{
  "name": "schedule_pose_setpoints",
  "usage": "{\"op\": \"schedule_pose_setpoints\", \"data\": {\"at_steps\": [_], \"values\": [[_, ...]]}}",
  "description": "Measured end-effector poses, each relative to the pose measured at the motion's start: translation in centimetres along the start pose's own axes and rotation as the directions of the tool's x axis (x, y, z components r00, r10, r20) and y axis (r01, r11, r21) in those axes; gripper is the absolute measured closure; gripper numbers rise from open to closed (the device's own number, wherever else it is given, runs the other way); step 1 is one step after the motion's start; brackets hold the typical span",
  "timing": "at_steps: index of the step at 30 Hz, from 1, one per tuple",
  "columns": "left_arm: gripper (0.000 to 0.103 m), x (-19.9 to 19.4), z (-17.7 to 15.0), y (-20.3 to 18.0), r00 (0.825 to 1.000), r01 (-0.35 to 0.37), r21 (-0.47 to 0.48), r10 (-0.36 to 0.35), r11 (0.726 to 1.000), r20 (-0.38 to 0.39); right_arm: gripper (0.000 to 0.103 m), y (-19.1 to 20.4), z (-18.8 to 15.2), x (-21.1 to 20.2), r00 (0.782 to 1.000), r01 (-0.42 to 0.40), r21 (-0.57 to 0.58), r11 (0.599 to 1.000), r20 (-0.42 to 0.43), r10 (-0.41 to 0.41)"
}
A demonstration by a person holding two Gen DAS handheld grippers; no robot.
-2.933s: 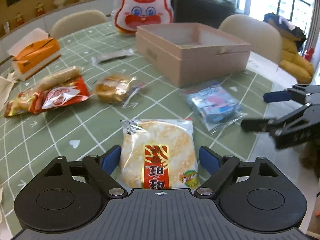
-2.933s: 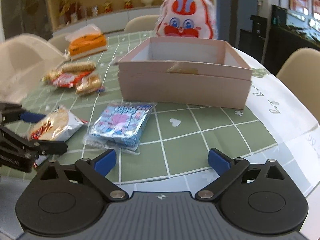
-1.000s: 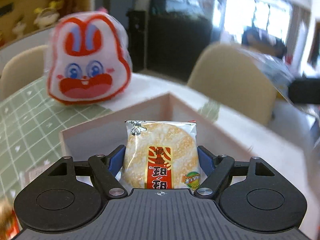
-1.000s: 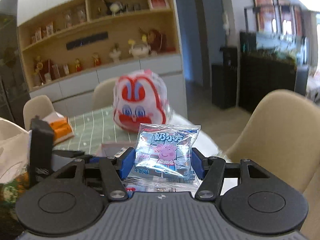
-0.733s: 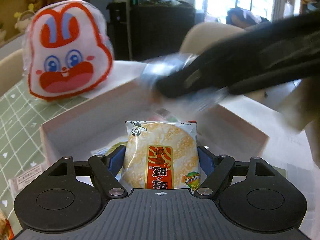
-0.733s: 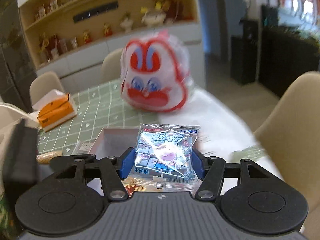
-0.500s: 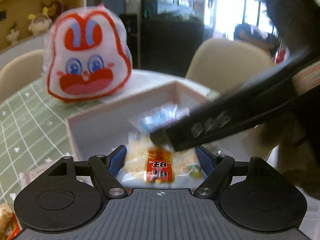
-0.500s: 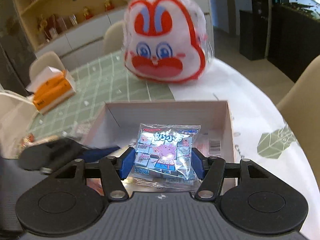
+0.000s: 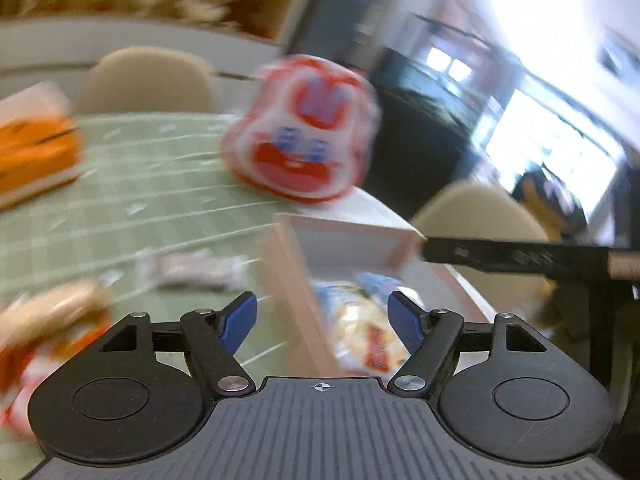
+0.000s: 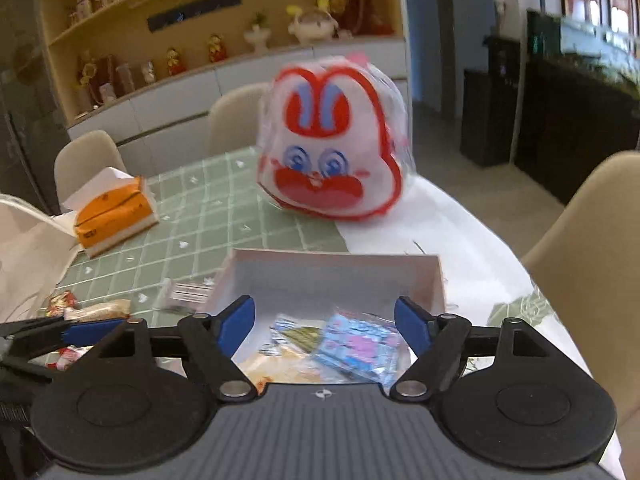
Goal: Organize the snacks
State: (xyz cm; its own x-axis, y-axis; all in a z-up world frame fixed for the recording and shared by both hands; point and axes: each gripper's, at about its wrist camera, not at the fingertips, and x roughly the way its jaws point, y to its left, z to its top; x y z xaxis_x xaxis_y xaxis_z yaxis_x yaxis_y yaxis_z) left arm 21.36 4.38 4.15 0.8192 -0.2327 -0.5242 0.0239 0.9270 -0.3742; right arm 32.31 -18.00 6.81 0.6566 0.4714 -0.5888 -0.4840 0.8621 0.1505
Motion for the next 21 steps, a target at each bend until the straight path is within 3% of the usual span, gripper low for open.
{"op": "schedule_pose_setpoints", "data": {"at_steps": [5, 8, 12, 16, 19, 21], "values": [[0.025, -6.0, -3.1, 4.1, 0.988, -0.145, -0.027, 0.146, 0.989, 0.047, 0.025, 6.1, -1.2, -0.6, 0.994, -0.11, -0.069, 0.992, -0.01, 0.109], [0.025, -8.5, -5.3, 6.0, 0.982, -0.186, -0.036, 0.187, 0.982, 0.028, 0.025, 10.7, -1.9, 0.1, 0.988, -0.152, -0.122, 0.981, -0.042, 0.148], [0.025, -11.4, -8.6, 8.1, 0.976, -0.215, -0.04, 0.215, 0.976, 0.006, 0.025, 14.9, -1.9, 2.8, 0.982, -0.171, -0.111, 0.979, -0.103, 0.159], [0.025, -14.0, -11.2, 9.8, 0.98, -0.2, -0.057, 0.201, 0.978, 0.011, 0.025, 17.6, -1.0, 8.0, 0.988, -0.078, -0.119, 0.99, -0.144, 0.061], [0.025, -14.9, -12.0, 11.0, 0.984, -0.165, -0.111, 0.171, 0.98, 0.049, 0.026, 18.0, 0.1, 13.0, 0.978, 0.031, -0.077, 0.997, -0.205, -0.047], [0.026, -15.3, -12.1, 11.3, 0.984, -0.157, -0.129, 0.167, 0.979, 0.064, 0.027, 17.9, 0.8, 15.7, 0.972, 0.116, -0.067, 0.991, -0.2, -0.127]]}}
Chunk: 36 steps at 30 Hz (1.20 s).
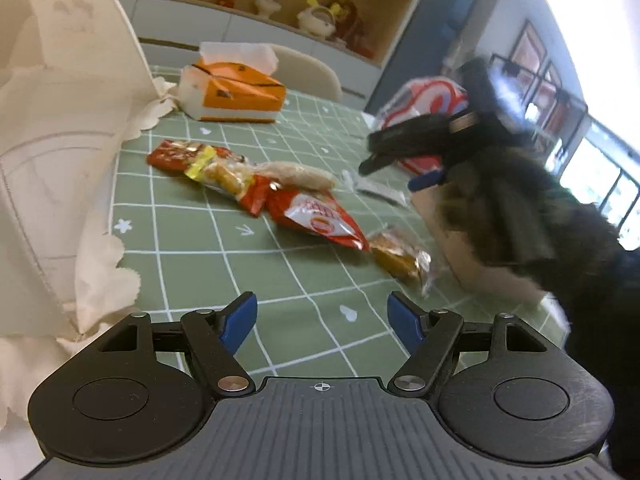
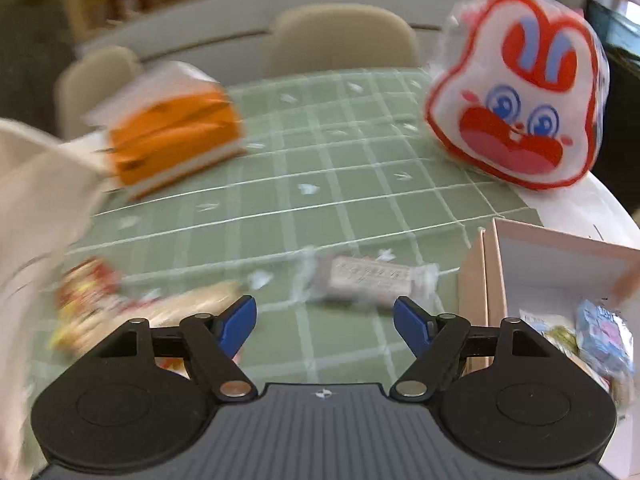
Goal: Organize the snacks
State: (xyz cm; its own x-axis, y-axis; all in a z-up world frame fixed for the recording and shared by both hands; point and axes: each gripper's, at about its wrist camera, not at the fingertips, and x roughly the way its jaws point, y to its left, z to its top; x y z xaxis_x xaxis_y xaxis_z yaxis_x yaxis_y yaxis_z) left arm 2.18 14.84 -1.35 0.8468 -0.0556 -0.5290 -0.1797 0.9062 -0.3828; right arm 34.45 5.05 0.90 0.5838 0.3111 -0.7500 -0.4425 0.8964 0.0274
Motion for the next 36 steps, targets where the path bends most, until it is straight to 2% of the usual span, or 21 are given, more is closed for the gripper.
{"op": "schedule_pose_setpoints", "data": {"at_steps": [5, 7, 8, 9, 11, 15, 23, 28, 31, 36], "values": [[0.026, -0.8, -0.2, -0.3, 0.999, 0.032, 0.015, -0.032, 0.999, -0.002, 0.027, -0.4, 1.8, 3.5, 0.989, 0.139, 0.019, 0.99, 0.043, -0.139], [0.026, -0.8, -0.4, -0.4, 0.999, 0.037, 0.019, -0.037, 0.999, -0.011, 0.027, -0.2, 2.1, 4.1, 0.983, 0.178, 0.012, 0.984, 0.034, -0.178], [0.026, -0.8, -0.5, -0.4, 0.999, 0.04, 0.016, -0.04, 0.999, -0.016, 0.032, -0.1, 2.1, 4.2, 0.984, 0.177, 0.001, 0.984, 0.027, -0.177], [0.026, -0.8, -0.5, -0.5, 0.999, 0.044, 0.013, -0.044, 0.999, -0.023, 0.047, 0.0, 2.0, 4.2, 0.989, 0.145, -0.007, 0.989, 0.005, -0.145], [0.026, -0.8, -0.7, -0.6, 0.998, 0.054, 0.015, -0.054, 0.998, -0.029, 0.056, 0.0, 1.5, 4.0, 0.994, 0.101, -0.006, 0.995, -0.037, -0.101], [0.026, -0.8, -0.8, -0.9, 0.998, 0.055, 0.02, -0.055, 0.998, -0.025, 0.057, 1.0, -0.5, 2.2, 0.993, 0.105, -0.065, 0.992, -0.047, -0.108], [0.026, -0.5, -0.9, -0.5, 0.998, 0.054, -0.001, -0.054, 0.999, -0.034, 0.057, 1.5, -6.6, -3.8, 0.997, -0.052, -0.155, 0.987, -0.068, 0.042], [0.026, -0.5, -0.8, -0.5, 0.998, 0.059, -0.012, -0.059, 0.998, -0.027, 0.057, 0.4, -9.5, -7.3, 0.98, -0.186, -0.122, 0.975, -0.09, 0.176], [0.026, -0.2, -0.9, -0.5, 0.998, 0.053, -0.013, -0.053, 0.999, -0.038, 0.056, -0.4, -11.5, -8.9, 0.961, -0.266, -0.135, 0.955, -0.113, 0.252], [0.026, 0.1, -1.0, -0.5, 0.998, 0.045, -0.009, -0.046, 0.999, -0.046, 0.054, -1.8, -15.6, -11.4, 0.957, -0.29, -0.198, 0.936, -0.07, 0.282]]}}
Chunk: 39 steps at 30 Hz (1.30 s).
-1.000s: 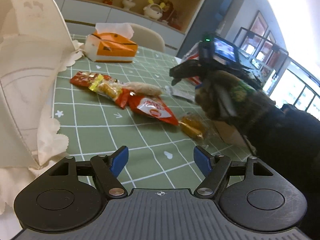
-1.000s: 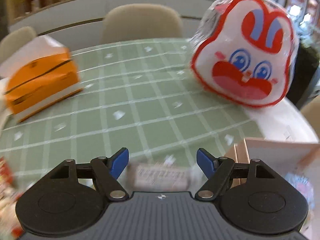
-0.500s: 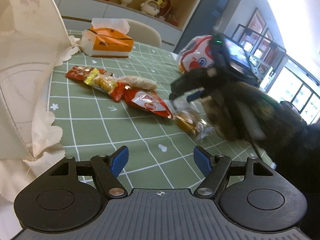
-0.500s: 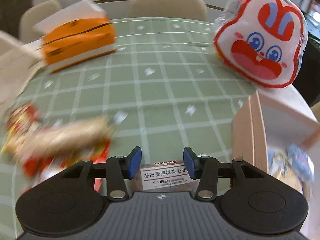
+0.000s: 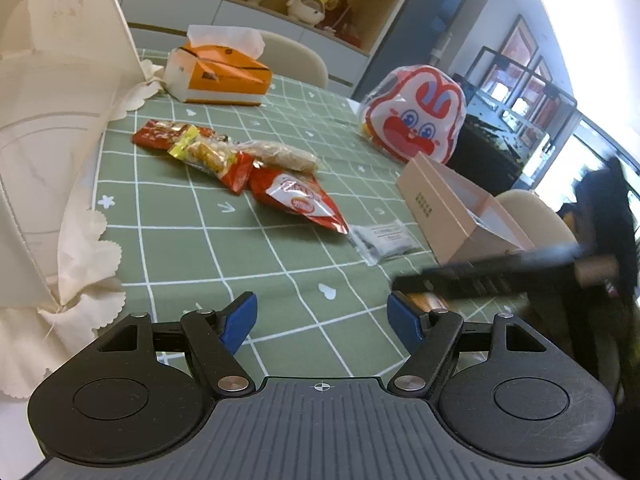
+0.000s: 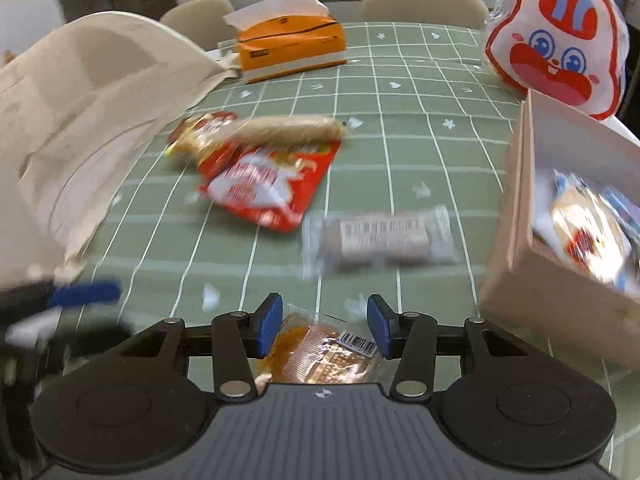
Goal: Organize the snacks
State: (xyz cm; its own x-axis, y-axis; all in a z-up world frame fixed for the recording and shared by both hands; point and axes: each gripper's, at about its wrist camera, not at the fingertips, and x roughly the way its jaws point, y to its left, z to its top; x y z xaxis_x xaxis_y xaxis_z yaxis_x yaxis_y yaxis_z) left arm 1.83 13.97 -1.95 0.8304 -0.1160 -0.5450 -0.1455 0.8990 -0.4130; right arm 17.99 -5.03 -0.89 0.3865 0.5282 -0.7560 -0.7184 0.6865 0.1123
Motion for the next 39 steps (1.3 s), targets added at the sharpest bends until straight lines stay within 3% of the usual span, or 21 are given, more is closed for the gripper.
{"op": "schedule_pose_setpoints", "data": {"at_steps": [2, 6, 9, 12, 17, 22, 23, 25, 29, 39], "values": [[0.026, 0.3, 0.0, -0.1, 1.0, -0.005, 0.004, 0.005, 1.0, -0.008, 0.048, 0.0, -1.6, -0.8, 0.999, 0.028, -0.026, 0.999, 0.025, -0.027], [0.026, 0.6, 0.5, -0.9, 1.0, 0.007, 0.038, -0.006, 0.999, -0.03, 0.047, -0.9, -3.6, -2.5, 0.995, 0.062, -0.034, 0.998, 0.074, -0.059], [0.026, 0.7, 1.4, -2.6, 1.0, 0.023, 0.111, -0.021, 0.994, -0.022, 0.044, -1.8, -5.1, -3.4, 0.978, 0.163, -0.047, 0.985, 0.139, -0.155], [0.026, 2.0, 2.5, -5.1, 0.998, 0.048, 0.207, -0.039, 0.977, -0.046, 0.037, -3.8, -6.5, -4.3, 0.974, 0.153, 0.007, 0.988, 0.165, -0.152], [0.026, 8.0, 4.5, -9.5, 0.992, 0.071, 0.416, -0.018, 0.906, -0.128, 0.035, -6.5, -9.3, -6.1, 0.971, 0.113, 0.115, 0.987, 0.199, -0.134], [0.032, 14.0, 5.2, -11.6, 0.988, 0.045, 0.63, 0.057, 0.775, -0.141, 0.03, -7.6, -11.6, -7.1, 0.96, 0.097, 0.174, 0.98, 0.245, -0.138], [0.032, 14.6, 5.2, -11.6, 0.987, 0.035, 0.648, 0.074, 0.761, -0.14, 0.03, -7.9, -11.8, -7.4, 0.958, 0.082, 0.184, 0.98, 0.256, -0.128], [0.032, 15.9, 5.5, -11.1, 0.981, 0.035, 0.641, 0.095, 0.767, -0.167, 0.029, -8.4, -12.0, -7.5, 0.958, 0.045, 0.204, 0.978, 0.269, -0.1], [0.031, 16.7, 5.9, -9.7, 0.976, 0.06, 0.565, 0.069, 0.823, -0.205, 0.024, -8.8, -11.8, -7.1, 0.963, 0.003, 0.223, 0.975, 0.264, -0.063], [0.032, 16.1, 5.2, -9.9, 0.979, 0.067, 0.54, 0.048, 0.839, -0.196, 0.022, -8.7, -11.8, -7.1, 0.962, -0.007, 0.228, 0.974, 0.266, -0.056]]}}
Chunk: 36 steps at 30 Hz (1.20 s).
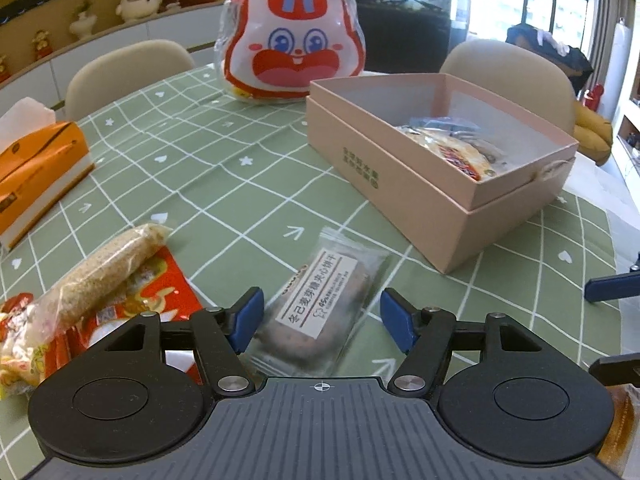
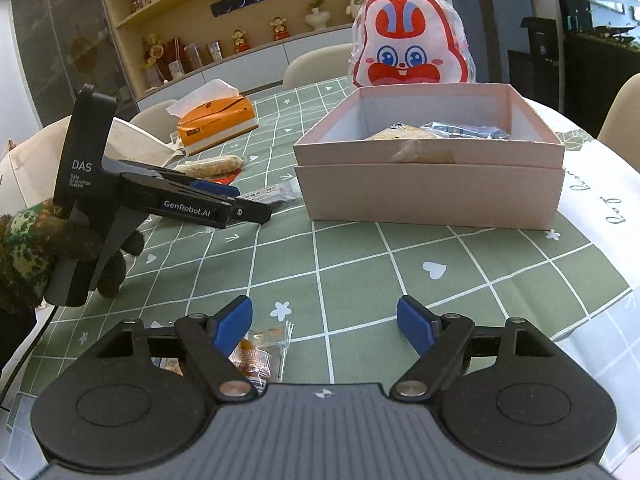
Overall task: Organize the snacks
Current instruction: 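Grasp the biscuit packet with the left tool while the right tool holds a wrapped snack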
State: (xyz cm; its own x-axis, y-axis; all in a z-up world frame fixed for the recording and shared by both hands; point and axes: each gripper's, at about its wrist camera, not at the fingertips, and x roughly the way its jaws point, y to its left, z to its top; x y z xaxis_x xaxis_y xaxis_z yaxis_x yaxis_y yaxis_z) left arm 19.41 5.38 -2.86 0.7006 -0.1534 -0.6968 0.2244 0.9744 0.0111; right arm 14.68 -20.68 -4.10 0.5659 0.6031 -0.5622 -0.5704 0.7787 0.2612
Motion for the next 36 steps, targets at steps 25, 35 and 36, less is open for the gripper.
{"op": "schedule_pose_setpoints", "data": {"at_steps": [25, 35, 36], "values": [[0.058, -7.4, -7.5, -4.3, 0.997, 0.012, -0.106, -0.003, 0.994, 0.078, 0.004, 3.2, -0.1, -1.5, 0.997, -0.052, -0.098, 0.994, -0.063, 0.046], [0.057, -7.6, -8.1, -4.2, 0.993, 0.027, -0.125, -0.012, 0.992, 0.114, 0.006, 6.1, -3.5, -3.7, 0.983, 0.141, -0.342, 0.929, -0.06, -0.171], [0.057, -7.6, -8.1, -4.1, 0.993, 0.031, -0.13, -0.016, 0.991, 0.116, 0.006, 5.8, -3.5, -3.9, 0.978, 0.18, -0.349, 0.92, -0.039, -0.206]]}}
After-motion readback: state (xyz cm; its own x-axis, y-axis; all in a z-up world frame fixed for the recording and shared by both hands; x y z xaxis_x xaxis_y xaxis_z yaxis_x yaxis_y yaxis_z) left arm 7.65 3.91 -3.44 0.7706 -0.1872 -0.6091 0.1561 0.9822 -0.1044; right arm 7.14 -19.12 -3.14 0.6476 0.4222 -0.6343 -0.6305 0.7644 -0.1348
